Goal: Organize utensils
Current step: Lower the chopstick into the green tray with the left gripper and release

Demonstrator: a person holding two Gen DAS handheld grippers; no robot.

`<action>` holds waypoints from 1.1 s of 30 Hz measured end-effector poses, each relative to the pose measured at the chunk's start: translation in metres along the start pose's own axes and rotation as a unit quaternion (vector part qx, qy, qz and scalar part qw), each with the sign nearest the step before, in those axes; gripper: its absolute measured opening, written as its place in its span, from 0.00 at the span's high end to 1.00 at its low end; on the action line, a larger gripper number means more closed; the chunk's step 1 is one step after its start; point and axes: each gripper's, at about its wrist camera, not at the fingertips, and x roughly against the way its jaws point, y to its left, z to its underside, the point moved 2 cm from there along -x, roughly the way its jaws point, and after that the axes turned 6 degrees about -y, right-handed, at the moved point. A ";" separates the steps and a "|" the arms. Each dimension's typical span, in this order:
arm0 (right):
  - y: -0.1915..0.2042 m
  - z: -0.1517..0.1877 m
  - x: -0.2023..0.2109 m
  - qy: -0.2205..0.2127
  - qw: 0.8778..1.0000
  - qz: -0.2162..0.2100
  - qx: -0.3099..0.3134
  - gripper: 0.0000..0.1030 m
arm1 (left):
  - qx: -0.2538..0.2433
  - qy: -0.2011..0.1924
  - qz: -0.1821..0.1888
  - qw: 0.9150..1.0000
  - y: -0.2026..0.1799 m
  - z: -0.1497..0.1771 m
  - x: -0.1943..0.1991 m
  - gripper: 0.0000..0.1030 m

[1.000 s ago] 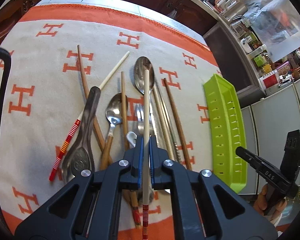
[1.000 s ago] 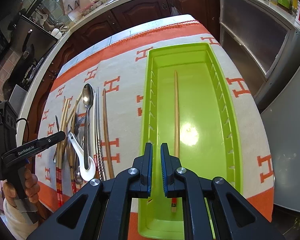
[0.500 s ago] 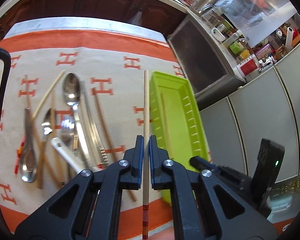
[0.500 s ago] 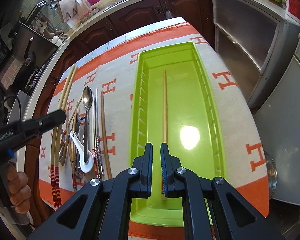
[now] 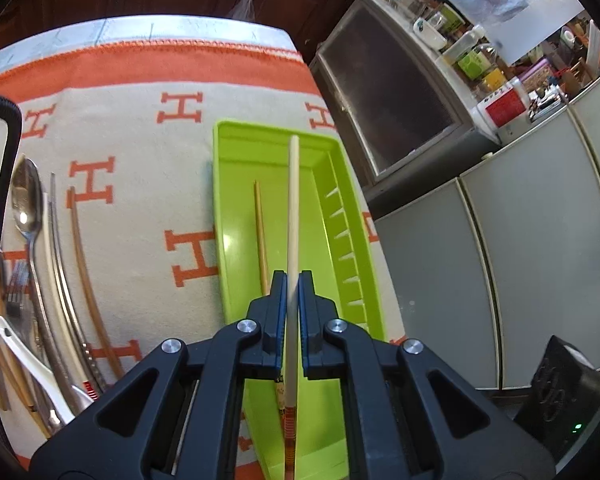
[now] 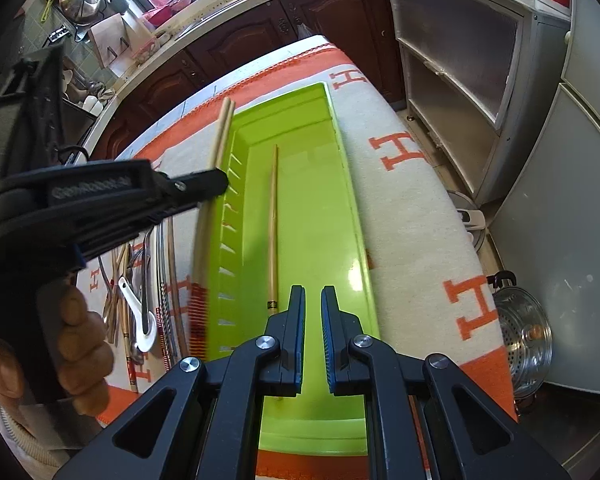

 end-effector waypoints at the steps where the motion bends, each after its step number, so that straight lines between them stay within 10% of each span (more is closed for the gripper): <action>1: -0.002 -0.001 -0.001 0.000 1.000 0.000 -0.001 0.92 | -0.002 0.005 -0.003 1.000 0.000 0.002 -0.006 0.97; 33: 0.027 0.007 0.003 0.003 1.000 0.008 0.022 0.86 | -0.084 -0.034 -0.119 0.989 0.089 0.070 0.117 0.95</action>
